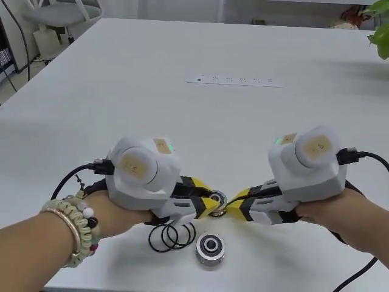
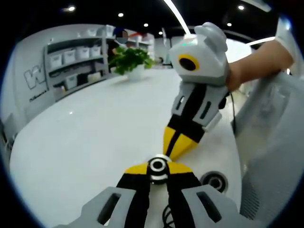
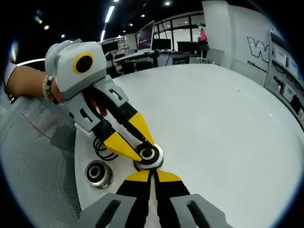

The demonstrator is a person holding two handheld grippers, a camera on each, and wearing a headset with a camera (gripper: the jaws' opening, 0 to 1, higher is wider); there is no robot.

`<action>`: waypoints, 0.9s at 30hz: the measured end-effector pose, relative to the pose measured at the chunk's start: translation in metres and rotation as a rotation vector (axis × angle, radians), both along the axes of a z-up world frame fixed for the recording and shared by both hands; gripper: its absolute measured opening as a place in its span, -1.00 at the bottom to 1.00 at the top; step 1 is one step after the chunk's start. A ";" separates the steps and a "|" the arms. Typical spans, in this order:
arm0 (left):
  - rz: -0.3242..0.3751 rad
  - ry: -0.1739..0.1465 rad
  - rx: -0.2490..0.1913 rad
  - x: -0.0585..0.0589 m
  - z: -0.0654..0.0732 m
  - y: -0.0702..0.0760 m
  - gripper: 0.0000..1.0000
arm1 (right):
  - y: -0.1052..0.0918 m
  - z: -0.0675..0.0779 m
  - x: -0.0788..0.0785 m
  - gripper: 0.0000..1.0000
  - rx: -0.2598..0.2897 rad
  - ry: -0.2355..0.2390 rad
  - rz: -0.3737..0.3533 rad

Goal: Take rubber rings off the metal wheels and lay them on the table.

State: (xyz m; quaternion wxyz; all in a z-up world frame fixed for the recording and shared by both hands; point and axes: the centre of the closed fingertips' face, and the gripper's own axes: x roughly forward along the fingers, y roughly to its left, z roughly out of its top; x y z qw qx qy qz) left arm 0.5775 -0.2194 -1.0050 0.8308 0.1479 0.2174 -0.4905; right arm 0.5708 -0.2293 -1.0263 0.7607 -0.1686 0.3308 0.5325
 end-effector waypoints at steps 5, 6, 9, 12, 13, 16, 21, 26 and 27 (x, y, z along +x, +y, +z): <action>0.000 0.000 0.000 0.000 0.000 0.000 -0.74 | 0.000 -0.001 0.002 -1.00 -0.004 0.023 -0.030; 0.000 0.000 0.000 0.000 0.000 0.000 -0.74 | 0.000 -0.001 0.002 -1.00 0.000 0.051 -0.055; 0.001 -0.001 0.001 0.000 0.000 0.000 -0.74 | -0.002 -0.001 0.003 -1.00 0.021 0.113 -0.111; 0.001 0.001 -0.001 -0.001 0.000 0.000 -0.74 | -0.005 0.002 0.007 -1.00 0.051 0.177 -0.183; 0.001 0.001 -0.001 0.000 0.000 0.000 -0.74 | -0.005 0.003 0.006 -1.00 0.065 0.204 -0.203; 0.001 0.001 -0.001 0.000 0.000 -0.001 -0.74 | -0.006 0.009 0.010 -1.00 0.114 0.244 -0.249; 0.001 0.001 -0.001 -0.001 0.000 -0.001 -0.74 | -0.003 0.014 0.008 -1.00 0.170 0.293 -0.284; 0.000 0.003 -0.001 -0.001 0.000 -0.001 -0.74 | -0.002 0.016 0.006 -1.00 0.200 0.338 -0.313; -0.002 0.003 -0.001 -0.001 0.000 0.000 -0.74 | -0.002 0.017 0.006 -1.00 0.206 0.348 -0.317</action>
